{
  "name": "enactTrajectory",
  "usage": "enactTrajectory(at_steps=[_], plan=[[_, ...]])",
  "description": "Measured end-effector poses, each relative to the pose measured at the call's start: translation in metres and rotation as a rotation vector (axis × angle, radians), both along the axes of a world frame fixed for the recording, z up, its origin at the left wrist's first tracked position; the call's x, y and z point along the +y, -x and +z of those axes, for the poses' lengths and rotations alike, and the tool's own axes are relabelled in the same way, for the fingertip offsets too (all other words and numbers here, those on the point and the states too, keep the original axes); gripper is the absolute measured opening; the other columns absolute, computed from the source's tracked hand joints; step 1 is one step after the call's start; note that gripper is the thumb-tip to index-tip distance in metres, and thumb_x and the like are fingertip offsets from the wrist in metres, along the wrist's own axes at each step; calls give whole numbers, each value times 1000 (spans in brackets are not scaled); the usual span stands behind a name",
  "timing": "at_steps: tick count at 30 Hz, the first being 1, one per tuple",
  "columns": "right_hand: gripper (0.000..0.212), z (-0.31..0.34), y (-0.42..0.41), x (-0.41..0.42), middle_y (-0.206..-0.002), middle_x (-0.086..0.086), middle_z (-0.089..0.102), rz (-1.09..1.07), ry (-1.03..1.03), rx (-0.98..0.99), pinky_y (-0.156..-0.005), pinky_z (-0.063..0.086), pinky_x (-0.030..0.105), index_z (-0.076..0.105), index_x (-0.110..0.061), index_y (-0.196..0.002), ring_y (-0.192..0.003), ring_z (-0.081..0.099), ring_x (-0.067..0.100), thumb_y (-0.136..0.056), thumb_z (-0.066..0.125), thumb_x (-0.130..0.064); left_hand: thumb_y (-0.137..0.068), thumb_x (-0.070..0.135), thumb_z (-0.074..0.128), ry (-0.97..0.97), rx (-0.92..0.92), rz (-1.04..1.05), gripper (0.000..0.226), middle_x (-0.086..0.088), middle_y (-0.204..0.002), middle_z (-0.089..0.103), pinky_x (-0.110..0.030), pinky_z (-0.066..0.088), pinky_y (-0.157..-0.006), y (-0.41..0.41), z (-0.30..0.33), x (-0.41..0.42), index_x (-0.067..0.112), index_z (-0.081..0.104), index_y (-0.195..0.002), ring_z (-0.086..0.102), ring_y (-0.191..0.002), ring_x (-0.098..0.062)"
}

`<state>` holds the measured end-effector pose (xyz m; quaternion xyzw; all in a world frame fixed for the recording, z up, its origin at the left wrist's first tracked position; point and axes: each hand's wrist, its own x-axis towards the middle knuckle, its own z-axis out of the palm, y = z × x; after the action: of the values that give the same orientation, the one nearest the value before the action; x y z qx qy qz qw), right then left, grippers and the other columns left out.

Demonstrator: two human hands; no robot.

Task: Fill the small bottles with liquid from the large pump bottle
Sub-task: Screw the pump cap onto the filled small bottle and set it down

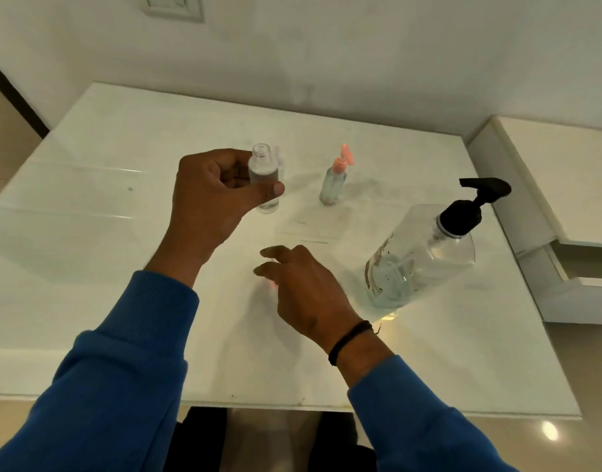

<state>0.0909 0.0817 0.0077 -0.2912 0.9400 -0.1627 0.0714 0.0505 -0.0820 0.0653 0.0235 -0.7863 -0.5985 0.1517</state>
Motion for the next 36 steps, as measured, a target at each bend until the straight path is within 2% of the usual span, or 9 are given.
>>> enactTrajectory(at_steps=[4,8,11,19,23,26,30,34,36], plan=[[52,-7,2,-1,-145,-2,50,24,-65,-2,-77,55,38,64,-21,-129,-118,46,26,-87,53,8,-66,32,90,-31,-24,-4,42,3,-94,79,-47,61,-87,2,-10,1,17,79,-103,76,-87,-20],[43,-8,7,0,-123,4,60,-5,-52,18,-75,55,40,69,-14,-119,-105,51,27,-87,54,9,-67,23,92,-64,-51,-14,36,2,-93,80,-49,60,-88,3,-18,4,17,79,-101,76,-89,-24],[36,-11,11,1,-115,4,61,-46,-18,16,-76,53,36,71,-14,-112,-102,54,27,-88,55,7,-67,23,92,-71,-56,-36,36,1,-94,80,-50,60,-89,3,-18,8,16,80,-100,76,-89,-24],[22,-6,13,2,-103,-4,67,-278,77,255,-62,50,29,65,-23,-113,-94,58,19,-92,67,-17,-73,22,90,-74,-53,-35,34,3,-94,79,-48,60,-89,-1,-12,17,16,80,-105,76,-89,-21],[19,6,6,6,-101,-6,67,-392,210,289,-71,47,22,64,-22,-111,-94,58,15,-93,68,-22,-77,18,87,-100,-52,-11,26,4,-91,79,-44,60,-88,-10,-5,23,15,80,-102,75,-89,-18],[14,25,1,9,-98,-6,65,-477,383,298,-74,51,24,63,-19,-109,-88,60,13,-94,66,-18,-79,20,85,-70,-37,7,23,7,-88,79,-34,59,-81,-17,9,19,17,80,-101,74,-85,-11],[14,61,-4,10,-97,-7,64,-523,514,293,-78,51,20,62,-18,-109,-84,56,5,-95,65,-17,-78,18,86,-44,9,-31,27,9,-94,79,-34,59,-87,-22,41,14,18,80,-105,75,-89,-10],[16,110,-4,7,-103,-5,66,-539,634,265,-87,57,30,62,-18,-113,-92,64,10,-97,61,-19,-80,20,85,-14,60,-71,22,10,-88,78,-24,55,-79,-27,85,14,18,80,-101,73,-85,-6],[17,139,-4,7,-104,-4,66,-524,661,294,-85,58,34,60,-19,-116,-92,65,12,-100,57,-24,-80,20,85,-23,70,-86,22,9,-89,79,-28,56,-81,-30,106,15,18,80,-100,74,-86,-7]])
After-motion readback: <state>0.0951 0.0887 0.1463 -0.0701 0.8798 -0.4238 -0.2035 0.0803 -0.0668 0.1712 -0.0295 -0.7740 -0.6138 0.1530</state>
